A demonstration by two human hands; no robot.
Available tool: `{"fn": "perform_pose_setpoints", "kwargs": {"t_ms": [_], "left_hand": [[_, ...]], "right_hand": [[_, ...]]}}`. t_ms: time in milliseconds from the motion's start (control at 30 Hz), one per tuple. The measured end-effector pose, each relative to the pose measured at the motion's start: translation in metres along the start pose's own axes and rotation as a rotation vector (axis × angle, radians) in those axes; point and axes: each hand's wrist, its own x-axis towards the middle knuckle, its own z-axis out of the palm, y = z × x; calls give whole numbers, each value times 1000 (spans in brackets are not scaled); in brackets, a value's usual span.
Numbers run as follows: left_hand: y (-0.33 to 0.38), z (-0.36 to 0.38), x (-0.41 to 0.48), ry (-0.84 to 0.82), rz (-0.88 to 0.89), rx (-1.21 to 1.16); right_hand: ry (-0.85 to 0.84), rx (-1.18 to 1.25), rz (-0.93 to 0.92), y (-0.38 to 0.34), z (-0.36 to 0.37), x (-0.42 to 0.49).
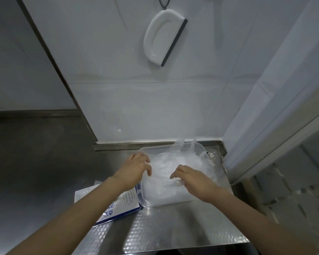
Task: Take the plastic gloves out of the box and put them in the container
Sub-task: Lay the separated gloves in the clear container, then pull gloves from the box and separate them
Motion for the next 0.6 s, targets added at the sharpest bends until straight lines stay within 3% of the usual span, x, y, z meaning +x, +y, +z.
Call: {"fn": "perform_pose_setpoints", "kwargs": {"t_ms": [100,233,267,333,367,433,600], "left_hand": [[15,-1,4,86,-49,11],[37,8,13,161,-116,-78],[40,13,15,150,-130,-89],[44,24,22,109,-156,-65],[46,29,26,86,-163,-27],[47,37,33,32,-171,69],[47,55,42,-170,-201,209]], "right_hand": [[-93,105,62,2,6,3],[-345,301,110,4,-18,7],[-285,363,114,2,-23,8],[32,469,136,-6,-29,13],[170,444,140,-8,-27,15],[255,258,121,-9,-20,23],[-106,-67,172,16,14,40]]}}
